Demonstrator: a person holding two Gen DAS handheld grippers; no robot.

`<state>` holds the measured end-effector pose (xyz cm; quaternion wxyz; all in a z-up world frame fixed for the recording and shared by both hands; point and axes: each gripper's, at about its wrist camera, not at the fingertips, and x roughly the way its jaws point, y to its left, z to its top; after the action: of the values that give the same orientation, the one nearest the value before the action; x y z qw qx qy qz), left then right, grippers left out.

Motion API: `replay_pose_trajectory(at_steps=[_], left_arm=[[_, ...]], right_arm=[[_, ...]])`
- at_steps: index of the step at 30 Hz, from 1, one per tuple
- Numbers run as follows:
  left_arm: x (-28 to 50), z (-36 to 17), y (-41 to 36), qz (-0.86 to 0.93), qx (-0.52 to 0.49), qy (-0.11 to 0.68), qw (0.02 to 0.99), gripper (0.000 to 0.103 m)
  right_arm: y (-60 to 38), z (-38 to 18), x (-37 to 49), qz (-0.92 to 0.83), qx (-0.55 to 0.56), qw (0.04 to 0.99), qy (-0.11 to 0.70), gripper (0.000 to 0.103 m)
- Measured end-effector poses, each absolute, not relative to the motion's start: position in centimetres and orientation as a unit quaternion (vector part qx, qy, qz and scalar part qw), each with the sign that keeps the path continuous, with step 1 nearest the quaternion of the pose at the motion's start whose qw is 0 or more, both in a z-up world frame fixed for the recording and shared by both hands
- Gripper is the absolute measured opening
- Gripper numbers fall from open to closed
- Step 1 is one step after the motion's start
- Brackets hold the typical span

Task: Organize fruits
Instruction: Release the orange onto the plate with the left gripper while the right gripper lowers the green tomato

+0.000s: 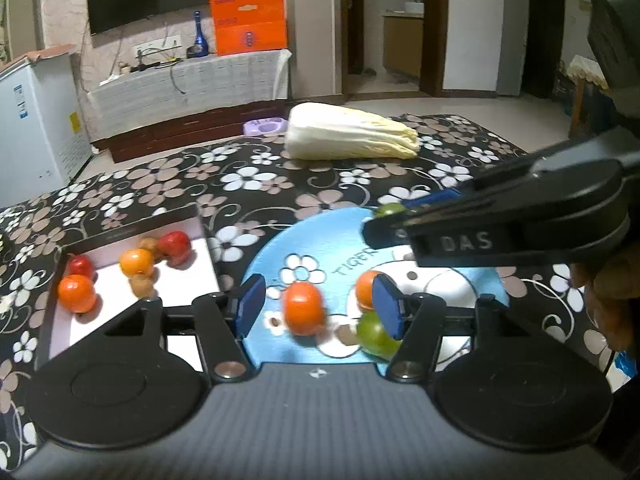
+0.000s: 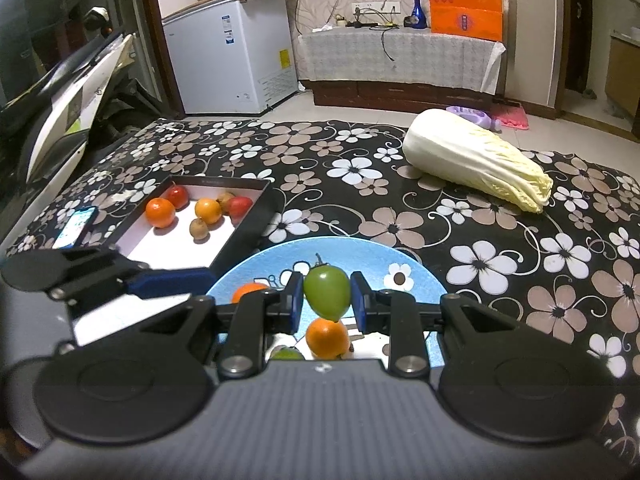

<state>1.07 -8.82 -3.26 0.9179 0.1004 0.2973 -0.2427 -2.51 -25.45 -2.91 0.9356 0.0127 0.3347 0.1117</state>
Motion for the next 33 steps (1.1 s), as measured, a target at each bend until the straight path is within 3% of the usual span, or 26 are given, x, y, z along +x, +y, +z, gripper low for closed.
replay_pose_trajectory(at_steps=[33], left_arm=[[1.6, -2.0, -2.0, -0.184, 0.081, 0.295, 0.934, 0.072]], right_arm=[[-24.7, -4.2, -2.0, 0.109, 0.001, 0.923, 0.368, 0.028]])
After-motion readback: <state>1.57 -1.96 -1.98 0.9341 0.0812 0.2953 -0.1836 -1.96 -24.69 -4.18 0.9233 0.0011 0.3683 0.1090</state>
